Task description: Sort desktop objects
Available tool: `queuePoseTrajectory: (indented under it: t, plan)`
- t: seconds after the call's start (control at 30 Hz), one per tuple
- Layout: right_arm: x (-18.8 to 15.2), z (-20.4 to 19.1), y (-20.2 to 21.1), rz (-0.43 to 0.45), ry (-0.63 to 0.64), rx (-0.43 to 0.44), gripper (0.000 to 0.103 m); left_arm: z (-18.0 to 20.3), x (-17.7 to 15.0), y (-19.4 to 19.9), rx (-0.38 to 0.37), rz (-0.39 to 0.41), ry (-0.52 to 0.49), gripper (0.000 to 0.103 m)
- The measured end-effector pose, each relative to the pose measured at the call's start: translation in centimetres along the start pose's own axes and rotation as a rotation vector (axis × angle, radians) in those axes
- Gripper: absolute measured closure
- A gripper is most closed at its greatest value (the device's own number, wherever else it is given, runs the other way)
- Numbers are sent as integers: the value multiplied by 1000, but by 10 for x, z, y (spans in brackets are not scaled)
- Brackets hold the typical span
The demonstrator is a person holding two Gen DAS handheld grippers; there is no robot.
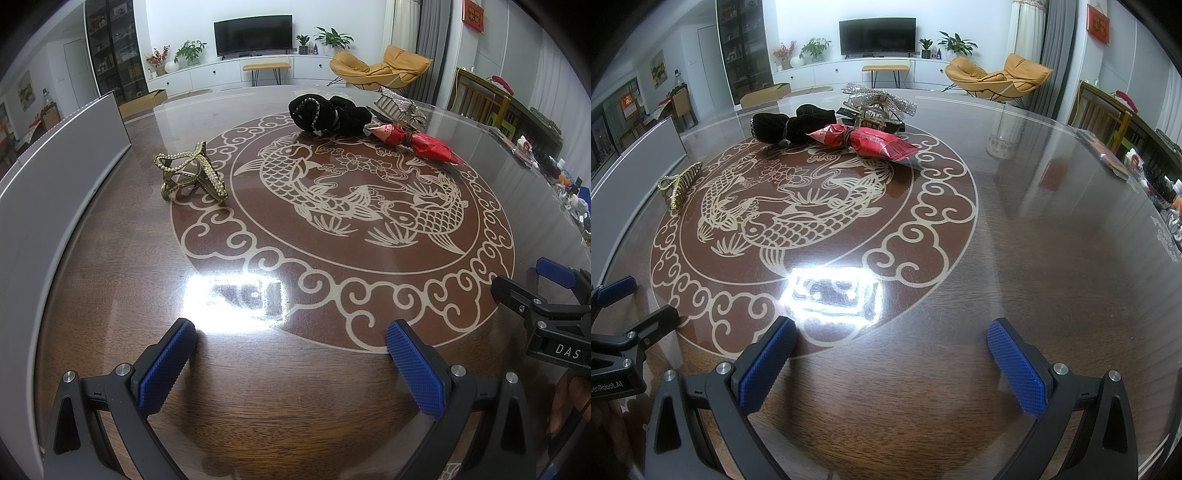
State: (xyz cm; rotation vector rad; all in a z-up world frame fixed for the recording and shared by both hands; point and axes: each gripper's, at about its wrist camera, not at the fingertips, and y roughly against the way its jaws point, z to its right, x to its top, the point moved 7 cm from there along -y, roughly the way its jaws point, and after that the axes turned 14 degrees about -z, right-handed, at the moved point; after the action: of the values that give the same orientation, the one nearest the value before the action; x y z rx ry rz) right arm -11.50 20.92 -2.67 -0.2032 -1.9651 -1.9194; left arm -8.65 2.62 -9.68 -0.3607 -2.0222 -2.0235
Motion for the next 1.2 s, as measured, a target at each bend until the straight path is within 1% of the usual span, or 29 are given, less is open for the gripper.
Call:
queuePoseTrajectory:
  t: [0.8, 0.87, 0.93, 1.0, 1.07, 1.13, 1.2]
  plan:
    - [0, -1, 0, 0, 0, 0, 0, 0, 0, 0, -1, 0, 0, 0]
    - [0, 0, 0, 0, 0, 0, 0, 0, -1, 1, -11, 3, -1, 0]
    - [0, -1, 0, 0, 0, 0, 0, -3, -5, 5, -53, 13, 1, 0]
    - [0, -1, 0, 0, 0, 0, 0, -14, -9, 9, -68, 25, 19, 0]
    - [0, -1, 0, 0, 0, 0, 0, -36, -2, 13, -44, 47, 62, 0]
    - [0, 0, 0, 0, 0, 0, 0, -57, 14, 14, -42, 47, 112, 0]
    - [0, -1, 0, 0, 0, 0, 0, -75, 38, 17, -71, 54, 164, 0]
